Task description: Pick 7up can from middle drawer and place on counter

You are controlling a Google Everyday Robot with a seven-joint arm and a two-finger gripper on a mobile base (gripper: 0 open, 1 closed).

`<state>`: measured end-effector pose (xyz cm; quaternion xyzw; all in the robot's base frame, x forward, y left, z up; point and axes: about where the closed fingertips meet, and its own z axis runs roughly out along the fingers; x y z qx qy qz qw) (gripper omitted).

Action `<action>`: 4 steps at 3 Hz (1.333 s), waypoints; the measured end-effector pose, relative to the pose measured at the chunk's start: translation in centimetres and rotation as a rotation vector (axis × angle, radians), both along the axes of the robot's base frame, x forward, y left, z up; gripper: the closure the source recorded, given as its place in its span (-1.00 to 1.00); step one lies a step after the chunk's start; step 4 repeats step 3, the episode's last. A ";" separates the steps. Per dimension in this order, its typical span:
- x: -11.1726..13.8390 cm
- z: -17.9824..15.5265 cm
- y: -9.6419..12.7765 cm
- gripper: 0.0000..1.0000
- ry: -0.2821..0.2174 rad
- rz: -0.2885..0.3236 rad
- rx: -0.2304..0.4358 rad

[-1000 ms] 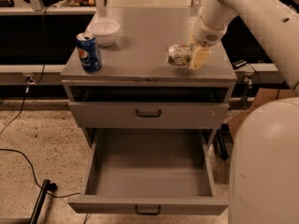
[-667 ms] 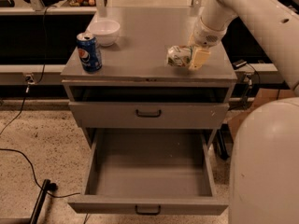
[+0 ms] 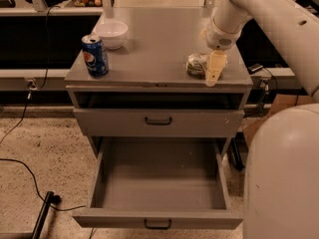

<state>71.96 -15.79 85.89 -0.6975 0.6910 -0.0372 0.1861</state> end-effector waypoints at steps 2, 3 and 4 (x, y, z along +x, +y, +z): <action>-0.7 0.0 -4.5 -1.00 0.021 -0.007 0.005; -2.2 0.4 -9.4 -1.00 0.012 -0.051 0.028; -2.2 0.4 -9.4 -1.00 0.012 -0.051 0.028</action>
Offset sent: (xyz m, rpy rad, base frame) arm -0.0162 -0.0962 0.0164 0.0113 0.0176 -0.0350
